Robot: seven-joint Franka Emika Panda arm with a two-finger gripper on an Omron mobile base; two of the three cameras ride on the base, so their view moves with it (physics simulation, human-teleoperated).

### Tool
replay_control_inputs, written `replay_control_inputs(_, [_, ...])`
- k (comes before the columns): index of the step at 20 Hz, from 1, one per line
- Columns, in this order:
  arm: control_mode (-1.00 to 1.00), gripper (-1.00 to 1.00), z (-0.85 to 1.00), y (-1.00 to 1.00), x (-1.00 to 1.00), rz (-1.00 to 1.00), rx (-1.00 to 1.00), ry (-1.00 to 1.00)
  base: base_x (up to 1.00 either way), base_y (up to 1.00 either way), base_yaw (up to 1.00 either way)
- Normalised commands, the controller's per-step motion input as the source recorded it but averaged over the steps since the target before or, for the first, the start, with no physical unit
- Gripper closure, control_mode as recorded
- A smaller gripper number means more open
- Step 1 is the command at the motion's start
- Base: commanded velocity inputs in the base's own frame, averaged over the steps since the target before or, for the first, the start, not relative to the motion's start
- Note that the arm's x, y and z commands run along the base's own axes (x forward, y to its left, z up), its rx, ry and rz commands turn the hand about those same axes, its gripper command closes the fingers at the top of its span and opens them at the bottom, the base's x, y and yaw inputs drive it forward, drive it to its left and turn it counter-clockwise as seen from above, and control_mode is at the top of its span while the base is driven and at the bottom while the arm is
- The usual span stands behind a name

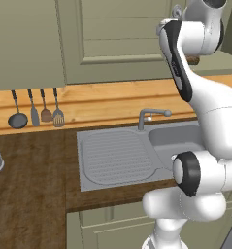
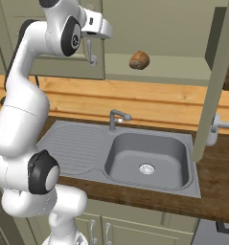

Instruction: Open the cabinet, pick up the bread from the cabinet and place it in the basket. Then move the basket to the dining counter.

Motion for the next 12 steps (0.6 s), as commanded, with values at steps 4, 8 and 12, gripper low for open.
replay_control_inputs(4, [-1.00, -1.00, 0.00, 0.05, 0.41, 0.00, 0.00, 0.00, 0.00, 0.00, 0.00])
replay_control_inputs(8, [-1.00, -1.00, 0.00, 0.04, 0.38, 0.00, 0.00, 0.00, 0.00, 0.00, 0.00])
replay_control_inputs(12, [-1.00, -1.00, -0.11, 0.00, 0.42, 0.00, 0.00, -0.10, 0.00, 0.00, 0.00])
